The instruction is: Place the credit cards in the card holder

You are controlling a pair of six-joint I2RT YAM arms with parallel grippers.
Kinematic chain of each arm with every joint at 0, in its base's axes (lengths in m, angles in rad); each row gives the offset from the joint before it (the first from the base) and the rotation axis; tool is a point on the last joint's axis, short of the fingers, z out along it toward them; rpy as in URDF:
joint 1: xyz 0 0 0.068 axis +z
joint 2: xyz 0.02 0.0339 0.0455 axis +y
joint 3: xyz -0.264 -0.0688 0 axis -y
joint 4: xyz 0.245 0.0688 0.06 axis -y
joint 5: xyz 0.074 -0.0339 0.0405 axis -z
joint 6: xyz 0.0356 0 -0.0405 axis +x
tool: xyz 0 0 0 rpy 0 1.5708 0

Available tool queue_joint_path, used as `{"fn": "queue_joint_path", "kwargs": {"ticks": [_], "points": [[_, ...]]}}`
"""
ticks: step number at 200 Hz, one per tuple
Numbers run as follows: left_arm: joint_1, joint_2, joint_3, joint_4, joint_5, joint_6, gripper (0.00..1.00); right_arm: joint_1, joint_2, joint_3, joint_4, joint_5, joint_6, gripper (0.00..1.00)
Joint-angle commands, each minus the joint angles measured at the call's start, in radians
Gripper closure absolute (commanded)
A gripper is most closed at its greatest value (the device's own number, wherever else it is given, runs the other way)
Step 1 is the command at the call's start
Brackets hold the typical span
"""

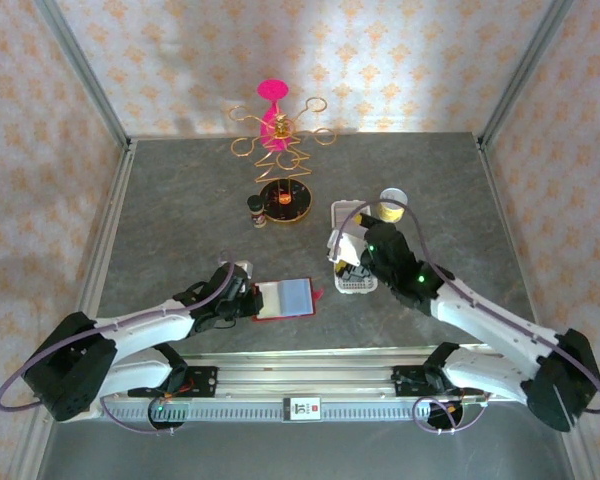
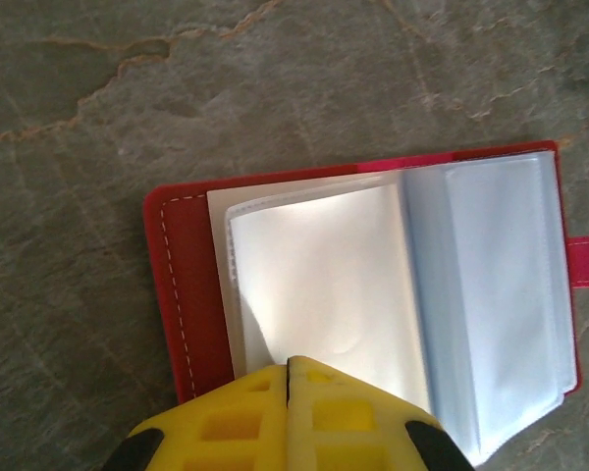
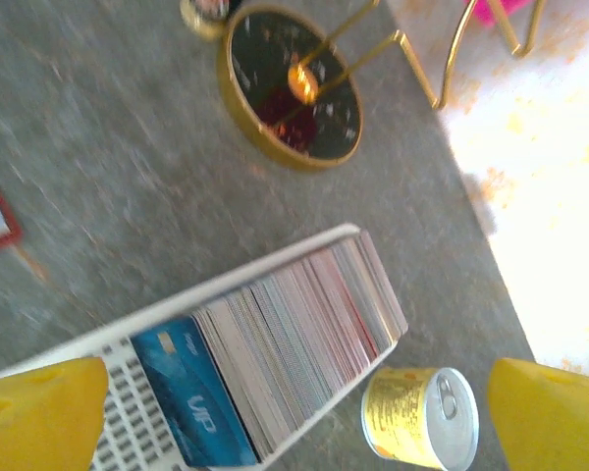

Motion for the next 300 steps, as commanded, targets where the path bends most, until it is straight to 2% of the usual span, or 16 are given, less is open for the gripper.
{"fn": "queue_joint_path", "kwargs": {"ticks": [1, 43, 63, 85, 159, 180, 254, 300], "points": [[-0.002, 0.028, -0.008, 0.024, -0.018, 0.008, 1.0, -0.07, 0.075, 0.066, -0.088, -0.083, -0.15, 0.05], [0.0, 0.027, -0.033, 0.045, -0.032, 0.016, 1.0, -0.133, 0.14, 0.026, 0.007, -0.107, -0.318, 0.07], [-0.001, 0.034, -0.034, 0.052, -0.02, 0.017, 1.0, -0.145, 0.186, 0.032, 0.023, -0.136, -0.352, 0.15], [-0.001, 0.039, -0.044, 0.067, -0.011, 0.013, 1.0, -0.146, 0.247, 0.044, 0.039, -0.142, -0.395, 0.17], [-0.002, 0.015, -0.053, 0.071, 0.001, 0.007, 1.0, -0.146, 0.386, 0.079, 0.076, -0.132, -0.436, 0.18], [-0.001, 0.015, -0.051, 0.073, -0.001, 0.007, 1.0, -0.147, 0.408, 0.08, 0.095, -0.108, -0.449, 0.21], [-0.002, 0.03, -0.052, 0.072, 0.003, 0.006, 1.0, -0.147, 0.392, 0.093, 0.063, -0.087, -0.465, 0.47], [-0.002, 0.015, -0.06, 0.073, 0.002, 0.001, 1.0, -0.146, 0.361, 0.075, 0.059, -0.087, -0.464, 0.56]]}}
